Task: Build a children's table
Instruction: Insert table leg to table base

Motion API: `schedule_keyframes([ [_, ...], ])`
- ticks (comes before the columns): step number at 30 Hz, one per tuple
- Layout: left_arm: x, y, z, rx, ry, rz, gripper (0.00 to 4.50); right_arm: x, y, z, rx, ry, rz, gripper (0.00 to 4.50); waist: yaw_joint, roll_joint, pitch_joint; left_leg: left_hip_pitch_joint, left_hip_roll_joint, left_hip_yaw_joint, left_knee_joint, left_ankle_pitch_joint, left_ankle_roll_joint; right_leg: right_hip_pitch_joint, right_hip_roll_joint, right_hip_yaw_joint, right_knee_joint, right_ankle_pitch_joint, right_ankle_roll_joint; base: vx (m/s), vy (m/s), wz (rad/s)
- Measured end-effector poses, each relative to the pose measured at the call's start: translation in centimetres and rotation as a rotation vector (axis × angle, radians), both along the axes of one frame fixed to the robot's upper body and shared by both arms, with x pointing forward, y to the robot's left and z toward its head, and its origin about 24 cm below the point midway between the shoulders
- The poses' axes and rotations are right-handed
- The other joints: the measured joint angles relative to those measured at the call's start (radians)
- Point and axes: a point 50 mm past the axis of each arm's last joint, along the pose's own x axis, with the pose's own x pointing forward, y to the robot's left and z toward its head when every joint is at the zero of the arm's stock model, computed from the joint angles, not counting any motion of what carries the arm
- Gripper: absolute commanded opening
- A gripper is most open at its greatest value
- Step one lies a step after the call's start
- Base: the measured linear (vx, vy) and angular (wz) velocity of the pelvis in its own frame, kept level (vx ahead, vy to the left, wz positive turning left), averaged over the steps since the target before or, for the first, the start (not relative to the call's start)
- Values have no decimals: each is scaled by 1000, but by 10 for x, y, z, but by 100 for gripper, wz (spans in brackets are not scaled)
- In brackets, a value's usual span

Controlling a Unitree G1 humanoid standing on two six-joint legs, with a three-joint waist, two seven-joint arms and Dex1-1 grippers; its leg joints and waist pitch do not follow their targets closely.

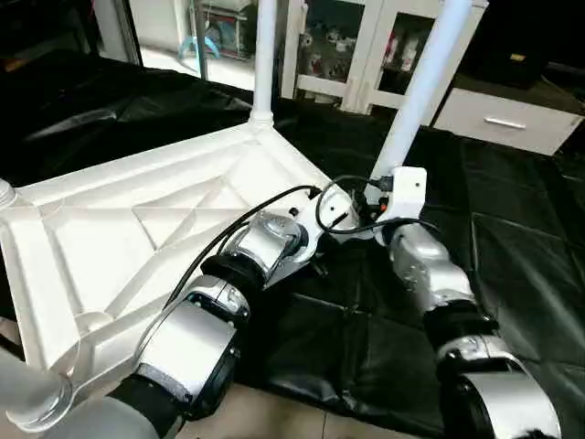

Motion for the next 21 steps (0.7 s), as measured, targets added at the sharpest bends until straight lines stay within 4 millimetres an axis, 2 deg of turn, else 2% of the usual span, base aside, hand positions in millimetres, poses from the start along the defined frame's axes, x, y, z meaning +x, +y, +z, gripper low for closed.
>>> schedule_keyframes([
  [4, 0, 1, 1, -1, -1, -8, 0, -1, -1, 6, 13, -15, 32, 373, 8, 1, 1, -1, 0, 4, 1, 0, 0, -6, 0, 3, 7, -1, -1, 0, 0, 0],
  [6, 0, 1, 1, -3, 2, -15, 0, -5, -4, 6, 9, -16, 51, 408, 11, 1, 1, -1, 1, 5, 2, 0, 1, -6, 0, 3, 8, -1, -1, 0, 0, 0],
  [8, 0, 1, 1, -3, 2, -20, 0, -8, -7, 7, 6, -18, 65, 414, 13, 3, 2, -1, 1, 5, 2, 1, 1, -6, 0, 3, 8, -1, -1, 0, 0, 0],
  [11, 0, 1, 0, -4, 5, -32, 0, -14, -11, 7, 11, -9, 85, 445, 16, 4, 2, -1, 1, 6, 3, 1, 1, -6, 0, 3, 8, -1, -1, 0, 0, 0],
  [17, 0, 1, 1, -5, 4, -40, 0, -18, -13, 10, 10, 5, 98, 445, 19, 7, 4, -1, 2, 6, 3, 1, 0, -6, -1, 3, 9, -1, -1, 0, 0, 0],
  [21, 0, 1, 1, -7, 3, -64, 0, -24, -19, 9, -3, 20, 93, 445, 27, 12, 7, -1, 2, 6, 3, 1, 0, -6, -1, 3, 9, -1, -1, 0, 0, 0],
])
